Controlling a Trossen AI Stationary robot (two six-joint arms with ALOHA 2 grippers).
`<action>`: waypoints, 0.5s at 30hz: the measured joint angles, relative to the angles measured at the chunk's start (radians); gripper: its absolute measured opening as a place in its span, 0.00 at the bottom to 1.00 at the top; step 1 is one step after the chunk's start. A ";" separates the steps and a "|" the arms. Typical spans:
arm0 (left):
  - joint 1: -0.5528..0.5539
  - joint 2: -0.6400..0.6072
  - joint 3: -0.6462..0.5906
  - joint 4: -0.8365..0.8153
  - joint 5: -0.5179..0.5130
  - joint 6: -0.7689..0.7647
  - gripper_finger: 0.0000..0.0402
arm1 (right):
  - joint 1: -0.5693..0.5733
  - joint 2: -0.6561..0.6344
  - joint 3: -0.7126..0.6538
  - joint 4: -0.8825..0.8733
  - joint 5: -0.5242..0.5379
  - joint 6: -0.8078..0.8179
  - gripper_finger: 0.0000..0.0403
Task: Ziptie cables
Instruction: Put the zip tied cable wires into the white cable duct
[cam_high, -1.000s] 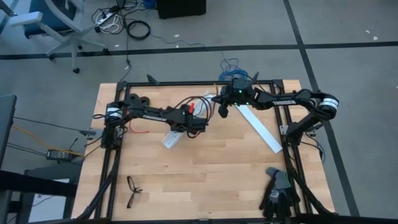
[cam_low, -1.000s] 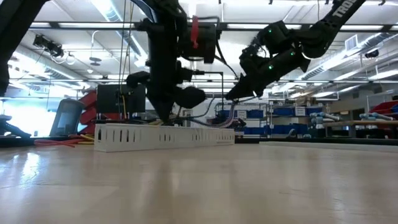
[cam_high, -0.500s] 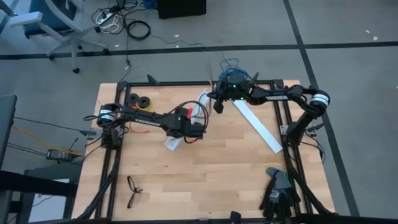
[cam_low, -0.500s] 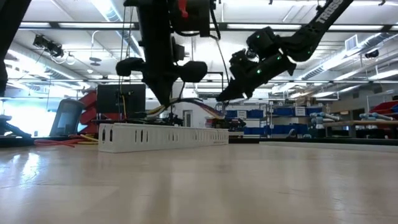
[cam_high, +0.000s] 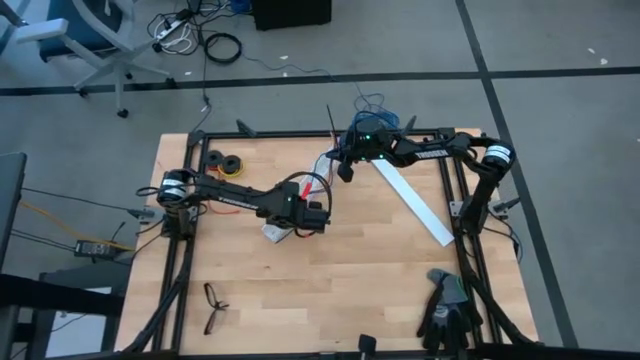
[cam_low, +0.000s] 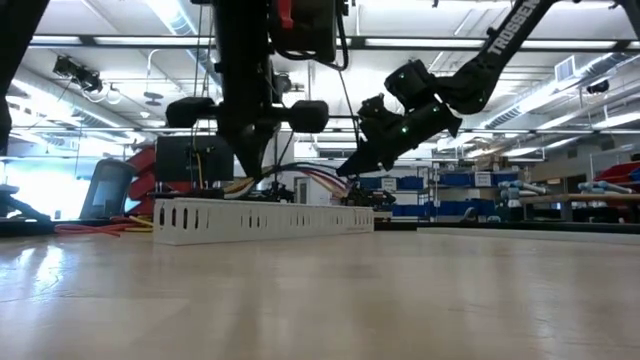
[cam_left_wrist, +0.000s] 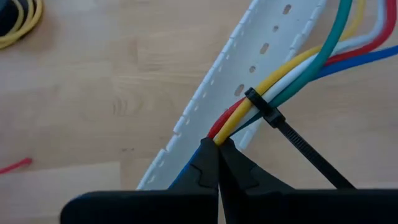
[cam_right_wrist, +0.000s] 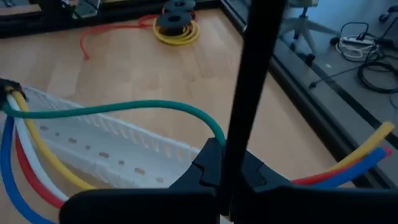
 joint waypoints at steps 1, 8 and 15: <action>0.002 0.000 0.000 -0.002 0.001 0.000 0.00 | 0.000 0.000 0.004 -0.006 0.000 -0.001 0.01; 0.008 0.000 0.000 -0.022 0.018 -0.025 0.00 | 0.000 -0.001 0.003 -0.029 -0.006 -0.019 0.10; 0.008 0.000 0.000 -0.123 0.049 -0.026 0.00 | -0.009 -0.001 0.003 -0.033 -0.052 -0.012 0.26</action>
